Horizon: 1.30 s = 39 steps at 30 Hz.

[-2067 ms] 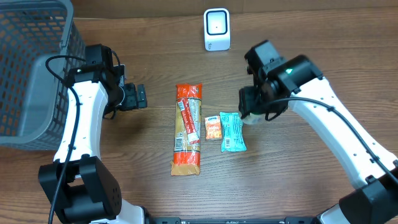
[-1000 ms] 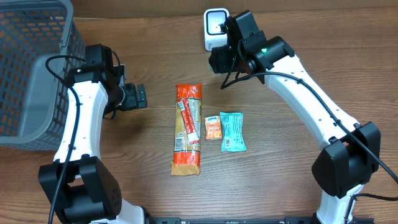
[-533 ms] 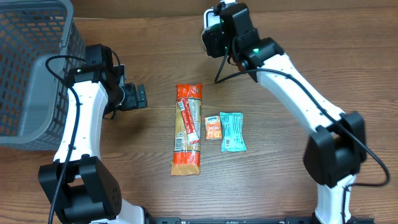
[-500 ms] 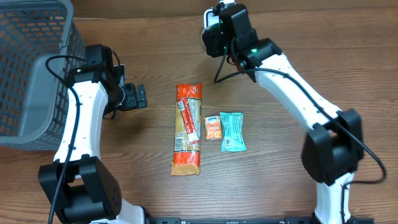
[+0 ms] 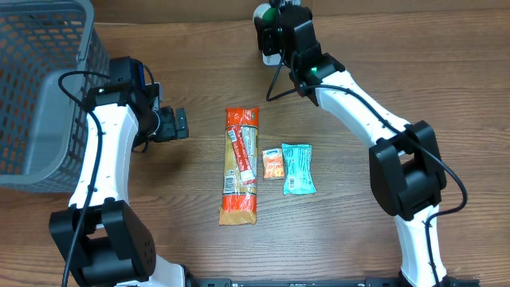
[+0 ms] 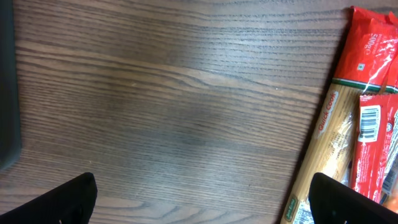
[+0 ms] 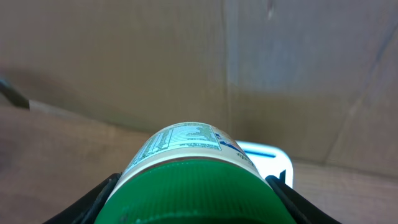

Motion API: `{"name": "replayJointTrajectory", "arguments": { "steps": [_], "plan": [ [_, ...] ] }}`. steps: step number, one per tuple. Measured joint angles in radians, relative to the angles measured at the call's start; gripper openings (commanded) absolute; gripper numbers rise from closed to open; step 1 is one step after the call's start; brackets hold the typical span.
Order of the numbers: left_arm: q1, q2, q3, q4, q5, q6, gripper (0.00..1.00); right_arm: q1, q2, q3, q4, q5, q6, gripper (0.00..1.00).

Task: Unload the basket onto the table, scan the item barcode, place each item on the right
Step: 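Hold the jar label in front of the scanner window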

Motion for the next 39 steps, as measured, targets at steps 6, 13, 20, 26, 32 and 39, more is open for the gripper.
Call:
{"name": "replayJointTrajectory", "arguments": {
  "steps": [6,13,20,26,32,39],
  "plan": [
    [0.0,0.0,0.0,0.001,0.0,0.0,1.0,-0.007,0.082,0.0,0.125,0.02,-0.001,0.25],
    [0.0,0.0,0.0,0.001,0.0,0.0,1.0,-0.053,0.17,0.0,0.254,0.029,0.0,0.25],
    [0.0,0.0,0.0,0.001,0.0,0.0,1.0,-0.08,0.175,0.0,0.345,0.029,0.037,0.25],
    [0.0,0.0,0.0,0.0,0.0,0.0,1.0,-0.074,0.188,0.0,0.449,0.019,0.067,0.26],
    [0.0,0.0,0.0,0.0,0.0,0.0,1.0,-0.072,0.228,0.0,0.472,0.012,0.078,0.29],
    [0.0,0.0,0.0,0.001,0.0,0.0,1.0,-0.072,0.276,0.0,0.525,0.001,0.143,0.28]
  ]
}}
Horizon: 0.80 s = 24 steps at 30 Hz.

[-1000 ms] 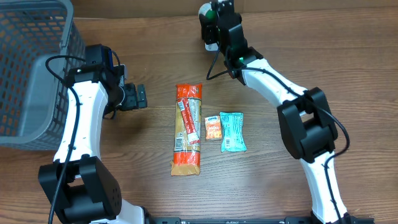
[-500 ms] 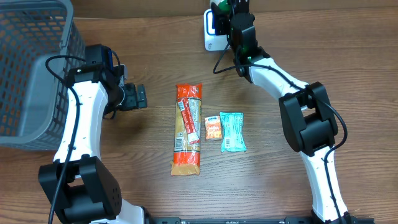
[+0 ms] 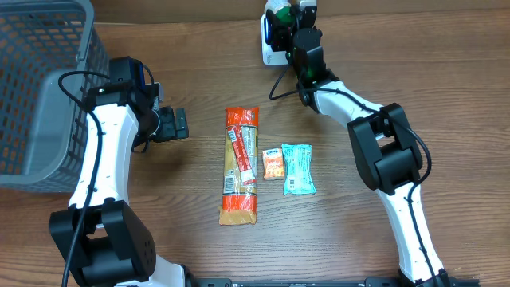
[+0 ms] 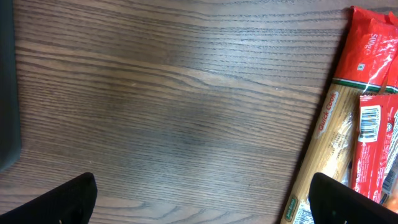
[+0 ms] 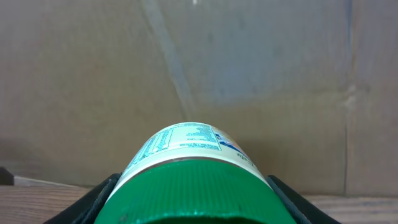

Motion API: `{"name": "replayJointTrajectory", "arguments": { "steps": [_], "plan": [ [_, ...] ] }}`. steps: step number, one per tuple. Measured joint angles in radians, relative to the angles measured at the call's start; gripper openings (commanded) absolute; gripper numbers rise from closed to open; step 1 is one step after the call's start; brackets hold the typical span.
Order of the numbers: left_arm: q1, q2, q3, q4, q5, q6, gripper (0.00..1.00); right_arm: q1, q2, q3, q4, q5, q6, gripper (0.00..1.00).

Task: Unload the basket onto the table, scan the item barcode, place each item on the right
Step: 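Hold the jar label in front of the scanner window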

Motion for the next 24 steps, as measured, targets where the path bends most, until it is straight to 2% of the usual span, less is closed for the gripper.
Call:
{"name": "replayJointTrajectory", "arguments": {
  "steps": [24],
  "plan": [
    [0.0,0.0,0.0,0.0,0.0,0.0,1.0,0.0,0.002,0.0,0.031,0.0,0.035,0.27]
  ]
}}
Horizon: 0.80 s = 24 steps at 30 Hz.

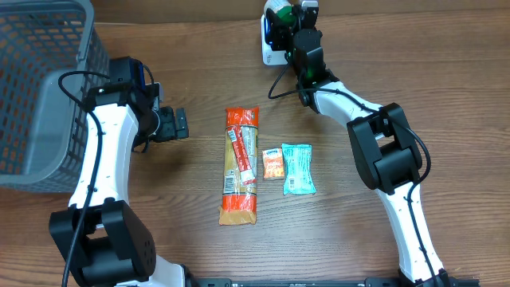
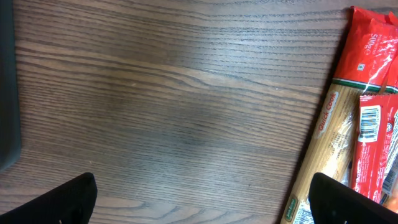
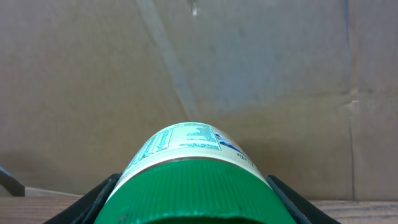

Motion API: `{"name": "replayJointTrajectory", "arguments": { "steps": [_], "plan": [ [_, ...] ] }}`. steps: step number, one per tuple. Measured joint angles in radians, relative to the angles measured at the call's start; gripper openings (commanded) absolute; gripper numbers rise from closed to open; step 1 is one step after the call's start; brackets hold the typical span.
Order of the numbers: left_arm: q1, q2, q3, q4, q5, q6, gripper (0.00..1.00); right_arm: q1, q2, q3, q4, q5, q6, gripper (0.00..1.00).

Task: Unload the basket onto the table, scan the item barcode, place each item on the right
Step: 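Hold the jar label in front of the scanner window, then carry the jar right and set it down on the table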

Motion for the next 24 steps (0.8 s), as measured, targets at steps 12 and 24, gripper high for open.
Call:
{"name": "replayJointTrajectory", "arguments": {
  "steps": [12,24],
  "plan": [
    [0.0,0.0,0.0,0.0,0.0,0.0,1.0,0.0,0.0,0.0,0.02,0.0,0.032,0.27],
    [0.0,0.0,0.0,0.0,0.0,0.0,1.0,-0.027,-0.22,-0.003,-0.483,-0.066,-0.007,0.28]
  ]
}}
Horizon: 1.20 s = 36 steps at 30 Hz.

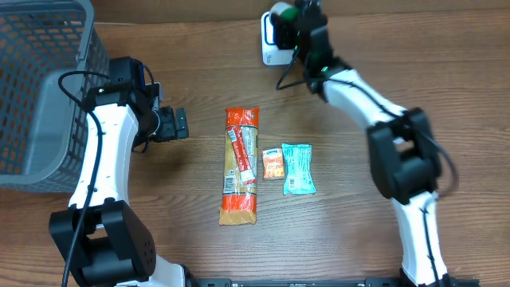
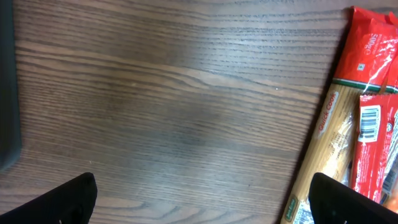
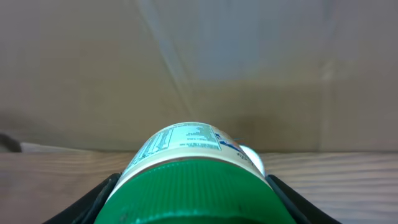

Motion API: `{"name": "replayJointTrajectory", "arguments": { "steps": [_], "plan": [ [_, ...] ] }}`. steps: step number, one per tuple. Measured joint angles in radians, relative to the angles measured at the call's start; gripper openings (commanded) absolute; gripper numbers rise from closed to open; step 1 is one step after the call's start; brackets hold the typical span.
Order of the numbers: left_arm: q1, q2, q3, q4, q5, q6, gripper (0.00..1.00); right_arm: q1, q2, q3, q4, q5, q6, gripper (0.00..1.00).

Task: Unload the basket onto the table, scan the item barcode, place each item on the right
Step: 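Carry the jar right and set it down on the table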

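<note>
My right gripper (image 1: 293, 19) is at the table's far edge, shut on a white jar with a green lid (image 1: 280, 12). It holds the jar just above the white barcode scanner (image 1: 271, 49). The right wrist view is mostly filled by the green lid (image 3: 193, 190), with a black finger (image 3: 99, 198) on each side. The printed label faces away, and a bit of the scanner (image 3: 252, 158) shows past it. My left gripper (image 1: 172, 125) stands open over bare wood left of the spaghetti packet (image 1: 240, 163), its fingertips (image 2: 65, 200) far apart.
A grey wire basket (image 1: 40, 88) fills the far left. Beside the spaghetti packet (image 2: 333, 124) lie a small orange packet (image 1: 273, 163) and a teal packet (image 1: 297, 168). A cardboard wall (image 3: 199, 62) stands behind the table's far edge.
My right arm has swung, with its elbow further right. The jar now points lower, so table wood and the scanner's edge show behind it instead of only cardboard. The left arm has not moved.
My right gripper held the green-lidded jar by the scanner, which showed behind it. At the two following moments the jar faced the cardboard wall. Now it faces the table and scanner again. The left gripper stayed open beside the spaghetti throughout.
</note>
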Motion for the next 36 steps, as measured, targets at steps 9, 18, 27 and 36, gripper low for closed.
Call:
{"name": "replayJointTrajectory", "arguments": {
  "steps": [9,18,27,36],
  "plan": [
    [0.0,0.0,0.0,0.0,0.001,0.0,1.0,-0.124,-0.463,0.041,-0.743,-0.047,-0.032,0.28],
    [0.0,0.0,0.0,0.0,0.0,0.0,1.0,-0.342,-0.378,-0.069,-1.193,-0.052,-0.058,0.28],
    [0.0,0.0,0.0,0.0,0.0,0.0,1.0,-0.46,-0.353,-0.336,-1.149,-0.064,-0.09,0.36],
    [0.0,0.0,0.0,0.0,0.001,0.0,1.0,-0.491,-0.353,-0.392,-1.132,-0.064,-0.096,0.44]
  ]
}}
